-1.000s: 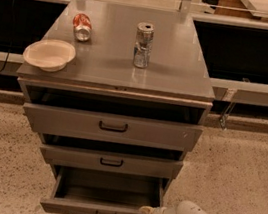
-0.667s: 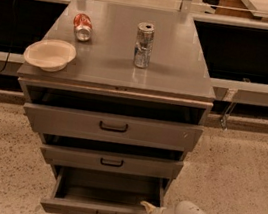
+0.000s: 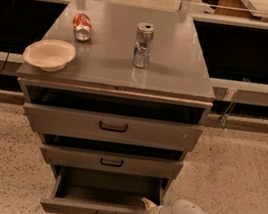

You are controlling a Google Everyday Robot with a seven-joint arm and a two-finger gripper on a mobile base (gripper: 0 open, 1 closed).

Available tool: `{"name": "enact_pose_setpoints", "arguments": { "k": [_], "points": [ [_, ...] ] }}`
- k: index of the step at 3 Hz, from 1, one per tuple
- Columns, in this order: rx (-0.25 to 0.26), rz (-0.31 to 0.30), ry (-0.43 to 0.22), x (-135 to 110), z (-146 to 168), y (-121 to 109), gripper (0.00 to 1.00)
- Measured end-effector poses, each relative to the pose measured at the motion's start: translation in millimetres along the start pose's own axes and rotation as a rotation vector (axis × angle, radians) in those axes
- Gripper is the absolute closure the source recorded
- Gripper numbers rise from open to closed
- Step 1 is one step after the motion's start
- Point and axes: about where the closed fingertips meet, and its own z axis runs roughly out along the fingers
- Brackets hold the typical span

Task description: Open bottom drawer

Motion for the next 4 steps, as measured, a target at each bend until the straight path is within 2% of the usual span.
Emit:
{"name": "enact_pose_setpoints", "arguments": {
  "k": [1,2,3,4],
  "points": [
    [-0.005,0.007,0.085,11.8,12.1,-19.2,0.00],
    [-0.050,0.026,0.146,27.4,34.0,-28.1,0.17],
    [-0.103,0.037,0.145,28.4,40.5,-23.7,0.40],
    [-0.168,0.033,0.111,18.6,31.4,-1.8,0.57]
  ]
}}
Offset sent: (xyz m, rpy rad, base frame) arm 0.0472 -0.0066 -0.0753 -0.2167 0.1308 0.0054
